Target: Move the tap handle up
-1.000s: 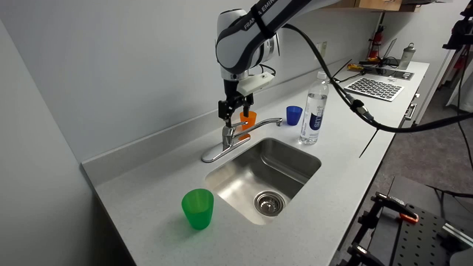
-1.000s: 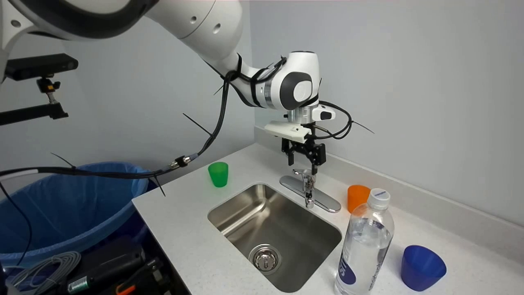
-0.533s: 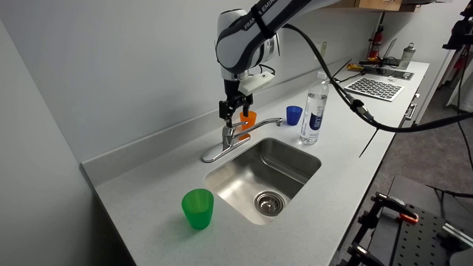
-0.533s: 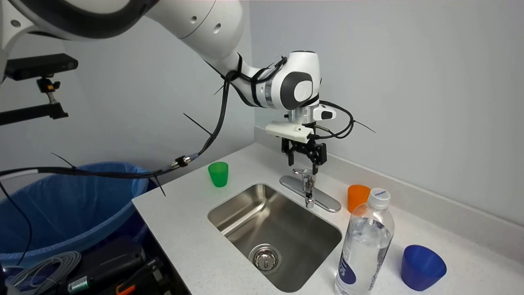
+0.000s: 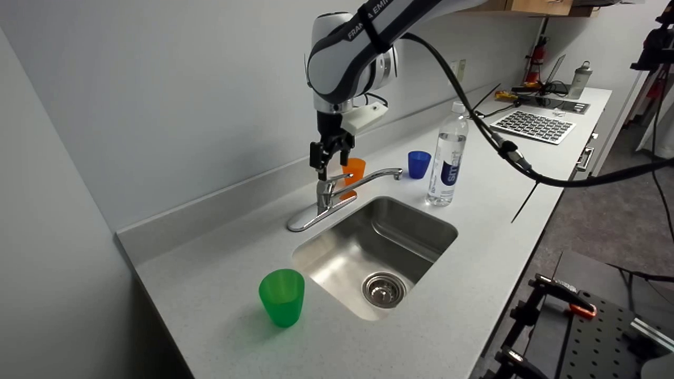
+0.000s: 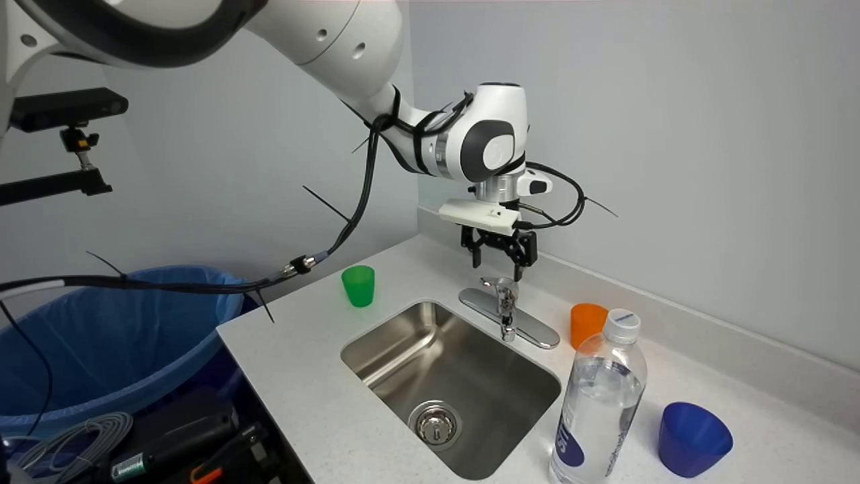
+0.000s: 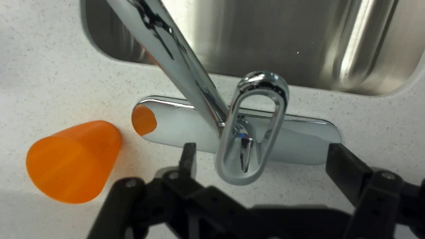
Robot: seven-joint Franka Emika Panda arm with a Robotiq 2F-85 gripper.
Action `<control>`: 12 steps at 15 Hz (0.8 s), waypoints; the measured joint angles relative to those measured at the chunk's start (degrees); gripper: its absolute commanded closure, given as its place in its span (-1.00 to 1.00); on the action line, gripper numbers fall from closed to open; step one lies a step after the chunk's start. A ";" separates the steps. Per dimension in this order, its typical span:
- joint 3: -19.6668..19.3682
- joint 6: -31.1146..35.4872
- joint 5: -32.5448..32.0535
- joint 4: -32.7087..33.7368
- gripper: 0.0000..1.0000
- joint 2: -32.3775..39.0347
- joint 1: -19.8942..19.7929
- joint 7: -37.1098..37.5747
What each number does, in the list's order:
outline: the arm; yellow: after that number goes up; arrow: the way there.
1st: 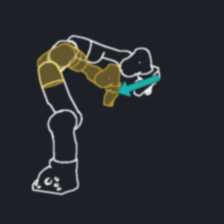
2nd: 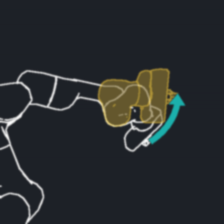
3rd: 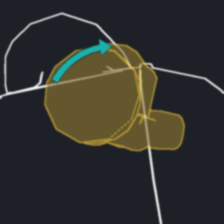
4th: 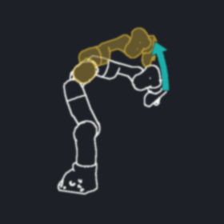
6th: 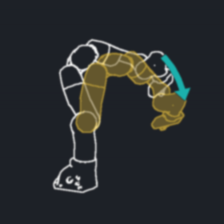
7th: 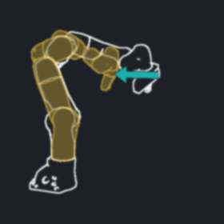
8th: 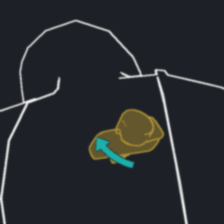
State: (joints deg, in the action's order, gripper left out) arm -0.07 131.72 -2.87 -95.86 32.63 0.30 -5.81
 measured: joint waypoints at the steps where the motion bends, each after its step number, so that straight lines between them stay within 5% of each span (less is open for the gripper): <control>1: 0.49 0.00 1.05 0.01 -1.00 0.04 -0.41 -0.73; 9: 5.15 -0.20 12.03 0.02 -1.00 0.63 -3.90 -5.32; 10: 5.53 -0.21 13.08 0.02 -0.50 0.69 -4.19 -5.47; 12: 5.75 -0.42 14.02 0.07 -0.31 0.71 -4.45 -5.62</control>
State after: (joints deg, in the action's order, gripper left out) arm 5.68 131.30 11.15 -95.78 33.34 -4.15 -11.43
